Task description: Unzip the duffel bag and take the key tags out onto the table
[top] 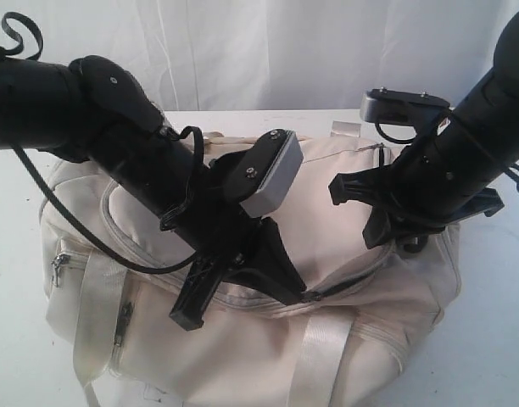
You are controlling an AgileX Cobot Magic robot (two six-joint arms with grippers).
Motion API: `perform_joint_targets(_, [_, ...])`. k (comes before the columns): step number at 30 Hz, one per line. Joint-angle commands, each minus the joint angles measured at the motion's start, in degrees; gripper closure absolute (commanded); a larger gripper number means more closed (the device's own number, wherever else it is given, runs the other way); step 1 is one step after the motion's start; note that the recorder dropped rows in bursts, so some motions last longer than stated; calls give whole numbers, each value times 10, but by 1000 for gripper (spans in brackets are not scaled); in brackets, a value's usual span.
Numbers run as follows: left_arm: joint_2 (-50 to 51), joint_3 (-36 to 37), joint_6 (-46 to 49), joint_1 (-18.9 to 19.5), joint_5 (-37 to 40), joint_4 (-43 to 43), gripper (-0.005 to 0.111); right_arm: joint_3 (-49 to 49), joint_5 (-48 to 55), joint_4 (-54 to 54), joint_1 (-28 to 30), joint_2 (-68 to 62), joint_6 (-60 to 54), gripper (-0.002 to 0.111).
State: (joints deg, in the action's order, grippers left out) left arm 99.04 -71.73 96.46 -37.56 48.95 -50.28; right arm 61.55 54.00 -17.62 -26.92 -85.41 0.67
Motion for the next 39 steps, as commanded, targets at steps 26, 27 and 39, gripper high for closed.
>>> perform_joint_targets(26, [-31,3,-386,-3,163,286,107,3,-3,12,5,0,-7,108])
perform_joint_targets(27, [-31,3,-392,-3,168,294,107,3,-3,12,5,0,-7,108])
perform_joint_targets(39, [-122,3,-498,-2,179,440,107,3,1,15,5,0,-7,108])
